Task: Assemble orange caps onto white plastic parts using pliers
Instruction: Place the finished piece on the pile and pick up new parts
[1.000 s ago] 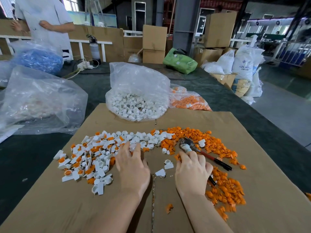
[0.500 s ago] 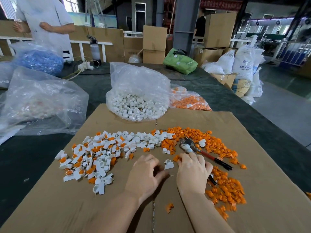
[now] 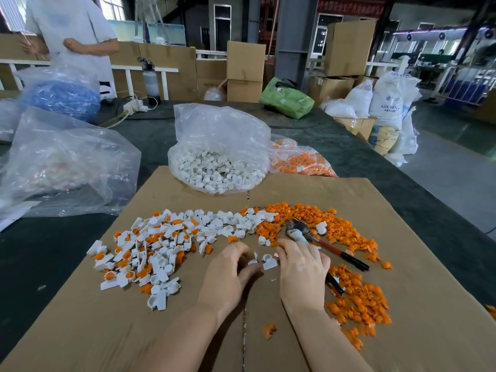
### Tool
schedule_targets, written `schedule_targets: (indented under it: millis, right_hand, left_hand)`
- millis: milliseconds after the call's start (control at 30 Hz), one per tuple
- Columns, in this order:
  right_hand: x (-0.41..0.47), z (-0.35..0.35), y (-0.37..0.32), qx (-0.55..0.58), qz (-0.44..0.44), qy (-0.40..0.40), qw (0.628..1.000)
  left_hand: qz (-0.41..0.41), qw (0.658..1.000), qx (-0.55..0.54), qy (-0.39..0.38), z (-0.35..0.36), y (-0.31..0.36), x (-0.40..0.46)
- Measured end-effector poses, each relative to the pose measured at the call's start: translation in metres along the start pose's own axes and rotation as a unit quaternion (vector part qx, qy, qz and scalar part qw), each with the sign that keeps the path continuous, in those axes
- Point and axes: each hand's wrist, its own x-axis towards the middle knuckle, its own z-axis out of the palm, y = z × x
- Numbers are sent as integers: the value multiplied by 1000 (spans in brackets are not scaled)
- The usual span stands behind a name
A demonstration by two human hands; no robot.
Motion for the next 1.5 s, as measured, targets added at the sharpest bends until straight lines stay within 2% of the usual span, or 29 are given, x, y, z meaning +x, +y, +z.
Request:
schedule_targets:
  millis: [167, 300, 467, 600, 767, 900, 1033, 1200, 1500]
  right_hand:
    - [1, -2, -1, 35, 0, -68, 997]
    - [1, -9, -5, 129, 3, -62, 990]
    - [2, -13, -6, 122, -33, -50, 991]
    - [3, -13, -5, 165, 9, -85, 983]
    - [4, -16, -5, 178, 11, -79, 981]
    - [3, -17, -4, 200, 26, -100, 974]
    - [2, -13, -1, 177, 23, -120, 977]
    - [1, -12, -2, 145, -10, -106, 984]
    - [1, -9, -2, 156, -14, -130, 979]
  left_hand:
    - [3, 1000, -5, 16, 0, -3, 2]
    - [-4, 1000, -19, 22, 0, -4, 4]
    - [-32, 998, -36, 39, -1, -5, 4]
    - [-71, 995, -51, 45, 2, -5, 9]
    - [-121, 976, -170, 56, 10, 3, 16]
    - [-110, 972, -200, 49, 11, 4, 13]
    - [-97, 973, -205, 31, 9, 4, 11]
    - [-86, 971, -219, 30, 5, 6, 9]
    - [-54, 984, -168, 30, 8, 6, 2]
